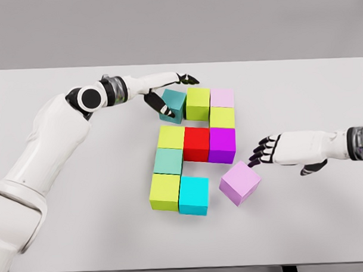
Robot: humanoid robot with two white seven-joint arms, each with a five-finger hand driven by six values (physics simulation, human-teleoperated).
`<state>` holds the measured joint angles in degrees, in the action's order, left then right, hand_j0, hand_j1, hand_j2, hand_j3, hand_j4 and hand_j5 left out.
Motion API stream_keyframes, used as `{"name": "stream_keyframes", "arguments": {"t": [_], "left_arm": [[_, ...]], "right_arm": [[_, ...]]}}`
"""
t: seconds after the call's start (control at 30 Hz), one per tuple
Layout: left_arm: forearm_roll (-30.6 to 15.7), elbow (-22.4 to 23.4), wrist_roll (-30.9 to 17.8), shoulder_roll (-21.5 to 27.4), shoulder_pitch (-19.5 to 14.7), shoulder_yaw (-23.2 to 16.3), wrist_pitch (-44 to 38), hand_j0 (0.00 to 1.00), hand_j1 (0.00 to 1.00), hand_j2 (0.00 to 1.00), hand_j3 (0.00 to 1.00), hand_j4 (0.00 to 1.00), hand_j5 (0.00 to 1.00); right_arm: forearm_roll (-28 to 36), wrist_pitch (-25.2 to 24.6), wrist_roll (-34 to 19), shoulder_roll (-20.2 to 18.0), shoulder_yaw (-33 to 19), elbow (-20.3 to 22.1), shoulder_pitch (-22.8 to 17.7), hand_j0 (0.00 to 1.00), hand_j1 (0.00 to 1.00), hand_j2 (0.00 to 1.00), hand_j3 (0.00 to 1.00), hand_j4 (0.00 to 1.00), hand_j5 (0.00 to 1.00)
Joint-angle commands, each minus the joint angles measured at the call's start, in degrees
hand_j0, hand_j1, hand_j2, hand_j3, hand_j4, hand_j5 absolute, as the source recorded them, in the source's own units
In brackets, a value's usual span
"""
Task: Assemble the squares on the desktop into the number 2
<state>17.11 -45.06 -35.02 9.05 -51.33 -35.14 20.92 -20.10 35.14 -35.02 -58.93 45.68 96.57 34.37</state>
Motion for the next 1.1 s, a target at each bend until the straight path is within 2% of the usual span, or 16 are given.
{"name": "stream_keyframes", "arguments": {"t": [0.0,0.37,0.77,0.93,1.07], "left_arm": [[-0.3,1.0,0.0,-0.4,0.0,0.2,0.5,0.92,0.92,0.92,0.92,0.92,0.92],[-0.5,1.8,0.0,-0.6,-0.7,0.4,2.2,0.92,0.92,0.92,0.92,0.92,0.92],[-0.4,5.2,0.0,-1.8,-1.5,0.3,3.7,0.92,0.92,0.92,0.92,0.92,0.92],[-0.4,5.5,0.0,-1.8,-1.7,0.4,3.7,0.92,0.92,0.92,0.92,0.92,0.92],[-0.4,5.5,0.0,-1.8,-1.8,0.4,3.8,0.92,0.92,0.92,0.92,0.92,0.92]], "right_arm": [[-0.1,-0.1,0.0,0.3,0.4,1.0,0.0,1.00,1.00,1.00,1.00,1.00,1.00],[0.0,-0.1,0.0,0.7,0.9,4.1,0.1,1.00,1.00,1.00,1.00,1.00,1.00],[0.5,-0.1,0.0,-0.7,0.6,3.2,0.8,1.00,1.00,1.00,1.00,1.00,1.00],[1.2,-0.1,0.0,-0.5,0.6,2.0,1.2,1.00,1.00,1.00,1.00,1.00,1.00],[1.0,-0.1,0.0,0.7,1.0,2.9,1.2,1.00,1.00,1.00,1.00,1.00,1.00]]}}
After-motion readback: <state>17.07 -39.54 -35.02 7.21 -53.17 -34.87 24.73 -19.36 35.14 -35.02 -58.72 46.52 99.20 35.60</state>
